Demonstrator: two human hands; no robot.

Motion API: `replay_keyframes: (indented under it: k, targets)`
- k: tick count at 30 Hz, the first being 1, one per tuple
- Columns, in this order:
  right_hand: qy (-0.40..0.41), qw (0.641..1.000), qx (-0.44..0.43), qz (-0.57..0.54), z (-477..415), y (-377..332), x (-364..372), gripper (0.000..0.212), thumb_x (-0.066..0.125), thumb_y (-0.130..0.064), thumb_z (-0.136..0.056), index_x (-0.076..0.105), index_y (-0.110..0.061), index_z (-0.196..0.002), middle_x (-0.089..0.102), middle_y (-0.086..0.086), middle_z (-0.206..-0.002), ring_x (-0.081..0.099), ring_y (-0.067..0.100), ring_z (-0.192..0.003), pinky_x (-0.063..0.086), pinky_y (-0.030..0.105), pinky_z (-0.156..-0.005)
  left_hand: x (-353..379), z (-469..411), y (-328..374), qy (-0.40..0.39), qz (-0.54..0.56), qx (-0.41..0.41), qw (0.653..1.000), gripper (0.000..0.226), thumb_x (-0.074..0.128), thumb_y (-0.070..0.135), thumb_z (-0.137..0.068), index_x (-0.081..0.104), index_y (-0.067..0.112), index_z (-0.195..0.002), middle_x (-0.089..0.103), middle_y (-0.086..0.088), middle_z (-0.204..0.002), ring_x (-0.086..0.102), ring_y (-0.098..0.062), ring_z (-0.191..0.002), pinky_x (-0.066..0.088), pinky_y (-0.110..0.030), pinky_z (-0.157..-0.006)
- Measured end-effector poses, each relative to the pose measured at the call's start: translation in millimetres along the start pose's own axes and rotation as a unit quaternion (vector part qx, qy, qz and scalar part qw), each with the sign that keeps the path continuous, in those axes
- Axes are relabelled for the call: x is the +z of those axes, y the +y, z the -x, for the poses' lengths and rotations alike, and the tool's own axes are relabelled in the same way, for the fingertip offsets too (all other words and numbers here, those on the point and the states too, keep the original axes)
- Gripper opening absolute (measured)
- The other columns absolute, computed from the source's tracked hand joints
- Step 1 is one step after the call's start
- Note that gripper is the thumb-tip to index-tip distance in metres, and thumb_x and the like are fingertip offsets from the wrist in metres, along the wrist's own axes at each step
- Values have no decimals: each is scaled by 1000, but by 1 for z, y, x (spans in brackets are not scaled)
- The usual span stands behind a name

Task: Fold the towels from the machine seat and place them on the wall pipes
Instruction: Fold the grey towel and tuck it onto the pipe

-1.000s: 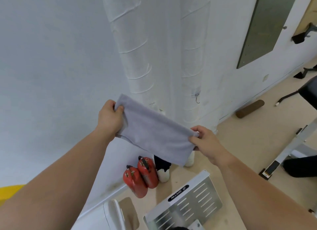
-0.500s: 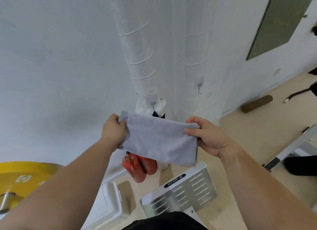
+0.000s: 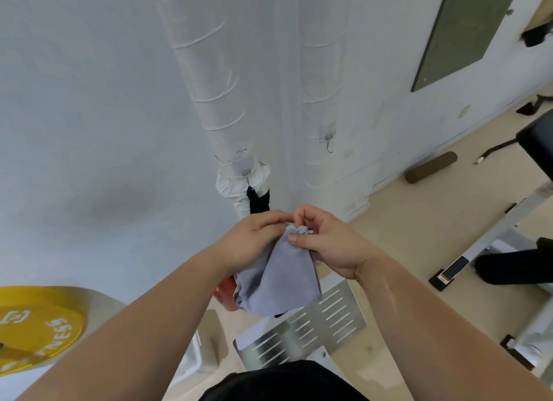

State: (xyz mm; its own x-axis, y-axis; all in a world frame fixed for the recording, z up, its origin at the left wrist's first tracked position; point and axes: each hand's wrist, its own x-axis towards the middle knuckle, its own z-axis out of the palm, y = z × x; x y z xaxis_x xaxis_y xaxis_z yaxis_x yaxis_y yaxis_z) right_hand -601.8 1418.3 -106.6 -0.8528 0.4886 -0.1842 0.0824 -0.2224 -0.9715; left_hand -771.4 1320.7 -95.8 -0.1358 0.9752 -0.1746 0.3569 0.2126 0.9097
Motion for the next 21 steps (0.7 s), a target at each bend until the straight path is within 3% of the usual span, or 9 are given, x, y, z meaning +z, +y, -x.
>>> replay_keyframes:
  k: [2,6,9,10,12,14,16,19,21]
  targets:
    - [25,999,-31,24,0,-3,-2,32,65,3,-93,46,-19,-79,55,-1,-77,49,12,-71,41,21,-59,2,-1,1,5,5,20,1000,26,59,32,-94,72,19,-112,73,0,-111,66,-20,-110,50,-39,-101]
    - [89,989,-66,100,1,-3,-13,24,76,-12,-84,55,-22,-78,55,4,-83,49,16,-75,41,28,-68,3,-4,-1,44,-97,47,993,32,57,46,-93,69,17,-99,69,-4,-96,65,-25,-95,51,-49,-91]
    - [58,993,-48,91,5,-10,-21,11,75,-7,-88,67,-13,-84,65,3,-79,60,14,-75,52,31,-71,1,-7,1,45,-116,37,992,24,58,41,-96,69,19,-96,71,-1,-96,66,-20,-94,52,-45,-91]
    - [53,991,-45,118,6,-15,-24,8,76,-9,-88,70,-12,-84,69,3,-81,62,14,-78,55,37,-77,0,-8,1,41,-121,35,991,21,58,37,-99,70,20,-97,71,0,-96,66,-19,-95,53,-43,-91]
    - [45,978,-58,197,8,-23,-30,8,77,-12,-88,72,-15,-83,71,0,-82,64,10,-79,56,35,-81,-2,-8,5,32,-125,28,991,17,59,32,-101,71,19,-97,71,-1,-97,66,-18,-95,54,-40,-91]
    - [65,954,-99,276,8,-29,-34,12,73,-12,-91,68,-20,-83,68,-6,-83,62,8,-79,54,30,-79,-5,-8,8,22,-105,15,994,17,59,28,-102,70,16,-97,70,-3,-97,65,-16,-92,52,-35,-90]
    - [107,936,-144,302,6,-30,-35,13,66,-11,-94,64,-20,-86,64,-5,-87,61,12,-83,54,36,-82,-7,-6,11,27,-44,-4,999,20,59,27,-101,69,11,-97,68,-5,-94,61,-12,-87,50,-31,-86]
    - [124,954,-156,224,5,-23,-27,6,59,-20,-96,60,-23,-91,67,9,-94,63,22,-86,53,50,-85,-4,-4,19,58,18,-12,998,18,57,19,-102,66,5,-96,65,-1,-88,59,-10,-81,47,-26,-80]
    - [108,981,-115,117,5,-16,-18,10,58,-36,-92,61,-30,-100,67,14,-104,63,24,-91,54,48,-85,2,-4,22,75,-6,-4,997,17,57,17,-102,67,8,-92,65,-1,-85,59,-9,-79,48,-24,-78]
